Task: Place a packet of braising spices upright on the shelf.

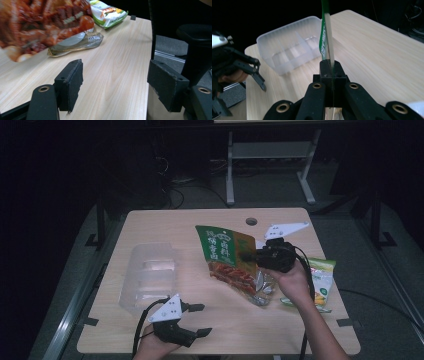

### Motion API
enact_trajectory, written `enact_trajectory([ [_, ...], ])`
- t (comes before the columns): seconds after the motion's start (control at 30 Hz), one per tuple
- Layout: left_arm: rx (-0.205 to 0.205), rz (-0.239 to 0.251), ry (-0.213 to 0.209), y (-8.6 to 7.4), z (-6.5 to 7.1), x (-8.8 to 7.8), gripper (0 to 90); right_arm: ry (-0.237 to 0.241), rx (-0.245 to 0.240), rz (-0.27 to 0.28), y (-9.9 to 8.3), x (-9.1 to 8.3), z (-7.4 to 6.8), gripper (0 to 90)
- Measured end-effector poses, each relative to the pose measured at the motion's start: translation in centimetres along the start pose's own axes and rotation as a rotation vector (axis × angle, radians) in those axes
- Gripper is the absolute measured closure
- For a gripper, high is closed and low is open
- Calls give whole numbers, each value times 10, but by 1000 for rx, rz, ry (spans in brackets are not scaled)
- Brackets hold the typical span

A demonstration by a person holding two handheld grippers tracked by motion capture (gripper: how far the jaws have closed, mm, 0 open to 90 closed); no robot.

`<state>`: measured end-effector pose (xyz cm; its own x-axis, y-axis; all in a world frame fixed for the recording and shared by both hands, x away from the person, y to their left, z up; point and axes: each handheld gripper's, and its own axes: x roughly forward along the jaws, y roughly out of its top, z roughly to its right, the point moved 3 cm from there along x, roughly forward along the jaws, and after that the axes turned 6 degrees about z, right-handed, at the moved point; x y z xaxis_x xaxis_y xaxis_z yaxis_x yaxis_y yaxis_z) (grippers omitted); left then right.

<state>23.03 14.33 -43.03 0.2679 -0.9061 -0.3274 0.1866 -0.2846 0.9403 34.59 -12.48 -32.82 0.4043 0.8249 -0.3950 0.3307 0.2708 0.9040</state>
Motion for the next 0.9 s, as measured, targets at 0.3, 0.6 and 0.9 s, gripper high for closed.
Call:
enact_trajectory([
  [0.3,20,32,4,1,-1,-4,268,27,-46,11,37,24,-3,900],
  [0.6,29,74,8,0,-1,-8,264,66,-72,28,64,52,-9,900],
  [0.9,16,80,7,-2,-1,-8,254,95,-85,38,89,78,-14,900],
])
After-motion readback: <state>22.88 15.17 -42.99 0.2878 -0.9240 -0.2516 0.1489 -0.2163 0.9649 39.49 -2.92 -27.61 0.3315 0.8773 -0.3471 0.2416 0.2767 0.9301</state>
